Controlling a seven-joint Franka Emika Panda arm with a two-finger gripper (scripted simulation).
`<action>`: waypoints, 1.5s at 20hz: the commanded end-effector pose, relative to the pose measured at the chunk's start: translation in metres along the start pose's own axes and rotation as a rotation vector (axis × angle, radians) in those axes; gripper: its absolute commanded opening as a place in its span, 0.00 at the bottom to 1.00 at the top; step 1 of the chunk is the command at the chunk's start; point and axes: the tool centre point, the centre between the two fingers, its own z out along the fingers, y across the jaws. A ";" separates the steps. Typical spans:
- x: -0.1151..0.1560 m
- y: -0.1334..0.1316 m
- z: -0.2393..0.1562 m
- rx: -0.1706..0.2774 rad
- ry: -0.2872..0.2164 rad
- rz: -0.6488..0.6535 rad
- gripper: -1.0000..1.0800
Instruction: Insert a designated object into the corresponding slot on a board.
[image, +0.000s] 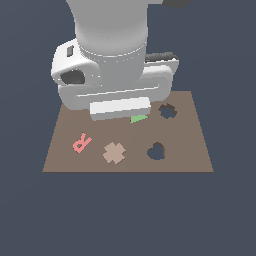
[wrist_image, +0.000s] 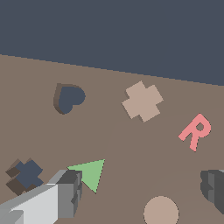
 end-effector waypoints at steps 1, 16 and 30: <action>0.005 0.005 0.010 0.002 -0.003 -0.050 0.96; 0.049 0.027 0.082 0.011 -0.023 -0.412 0.96; 0.063 0.029 0.102 0.013 -0.030 -0.516 0.96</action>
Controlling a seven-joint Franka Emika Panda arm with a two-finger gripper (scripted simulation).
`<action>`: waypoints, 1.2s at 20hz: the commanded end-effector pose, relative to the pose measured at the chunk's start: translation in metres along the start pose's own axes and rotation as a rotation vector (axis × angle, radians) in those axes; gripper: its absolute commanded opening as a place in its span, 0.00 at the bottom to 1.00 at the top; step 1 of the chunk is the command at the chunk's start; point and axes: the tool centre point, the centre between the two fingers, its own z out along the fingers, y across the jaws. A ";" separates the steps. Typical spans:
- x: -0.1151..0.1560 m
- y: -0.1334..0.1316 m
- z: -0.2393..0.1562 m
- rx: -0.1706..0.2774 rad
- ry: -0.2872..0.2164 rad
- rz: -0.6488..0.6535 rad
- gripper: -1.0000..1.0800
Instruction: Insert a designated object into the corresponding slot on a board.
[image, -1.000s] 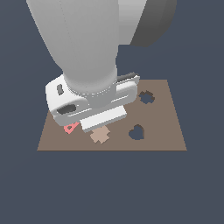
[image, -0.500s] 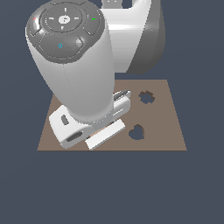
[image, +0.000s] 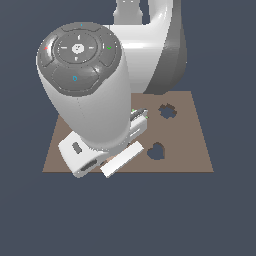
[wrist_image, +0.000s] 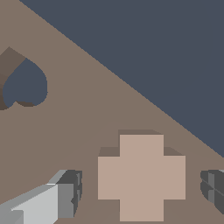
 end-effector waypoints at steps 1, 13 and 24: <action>0.000 0.000 0.000 0.000 0.000 0.000 0.96; 0.001 0.000 0.020 -0.001 0.000 -0.004 0.00; 0.001 0.000 0.019 -0.002 0.001 -0.007 0.00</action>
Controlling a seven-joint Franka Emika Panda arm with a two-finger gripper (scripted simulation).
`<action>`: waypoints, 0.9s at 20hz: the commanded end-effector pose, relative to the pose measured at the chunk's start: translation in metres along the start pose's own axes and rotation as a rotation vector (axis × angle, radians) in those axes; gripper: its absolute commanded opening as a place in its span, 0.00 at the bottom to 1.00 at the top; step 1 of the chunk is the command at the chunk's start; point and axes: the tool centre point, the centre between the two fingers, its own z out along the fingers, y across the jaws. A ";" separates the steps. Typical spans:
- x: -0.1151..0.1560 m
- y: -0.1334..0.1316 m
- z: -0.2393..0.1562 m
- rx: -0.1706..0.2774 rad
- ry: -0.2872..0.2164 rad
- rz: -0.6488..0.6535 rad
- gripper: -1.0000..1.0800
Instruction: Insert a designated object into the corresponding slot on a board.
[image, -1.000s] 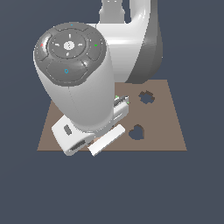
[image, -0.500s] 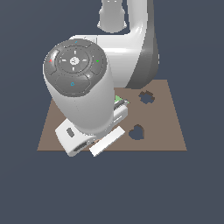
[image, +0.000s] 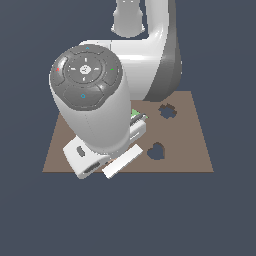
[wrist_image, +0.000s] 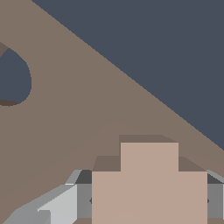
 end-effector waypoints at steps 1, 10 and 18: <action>0.001 -0.001 0.000 0.000 0.000 -0.007 0.00; 0.015 -0.013 -0.001 0.000 0.000 -0.134 0.00; 0.037 -0.041 -0.002 -0.001 0.000 -0.379 0.00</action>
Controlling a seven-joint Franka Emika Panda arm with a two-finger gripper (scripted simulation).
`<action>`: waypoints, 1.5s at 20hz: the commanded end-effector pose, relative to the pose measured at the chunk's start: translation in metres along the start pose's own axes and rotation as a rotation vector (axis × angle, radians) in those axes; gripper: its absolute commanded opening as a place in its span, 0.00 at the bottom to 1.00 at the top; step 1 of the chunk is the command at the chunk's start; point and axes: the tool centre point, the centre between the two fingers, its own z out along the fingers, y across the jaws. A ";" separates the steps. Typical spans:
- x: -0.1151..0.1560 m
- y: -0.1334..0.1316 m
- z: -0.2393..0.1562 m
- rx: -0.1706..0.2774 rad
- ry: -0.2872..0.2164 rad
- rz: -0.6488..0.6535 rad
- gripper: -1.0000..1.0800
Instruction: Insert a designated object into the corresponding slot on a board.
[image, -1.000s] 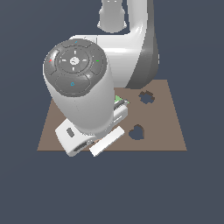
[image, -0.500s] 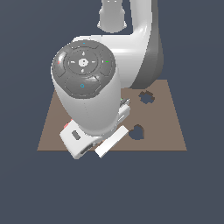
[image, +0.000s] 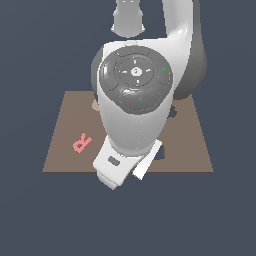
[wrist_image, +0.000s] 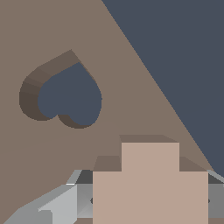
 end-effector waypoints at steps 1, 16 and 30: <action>0.011 -0.009 -0.001 -0.001 0.001 -0.094 0.00; 0.057 -0.097 -0.005 -0.001 0.001 -0.773 0.00; 0.042 -0.183 -0.008 -0.001 0.001 -1.353 0.00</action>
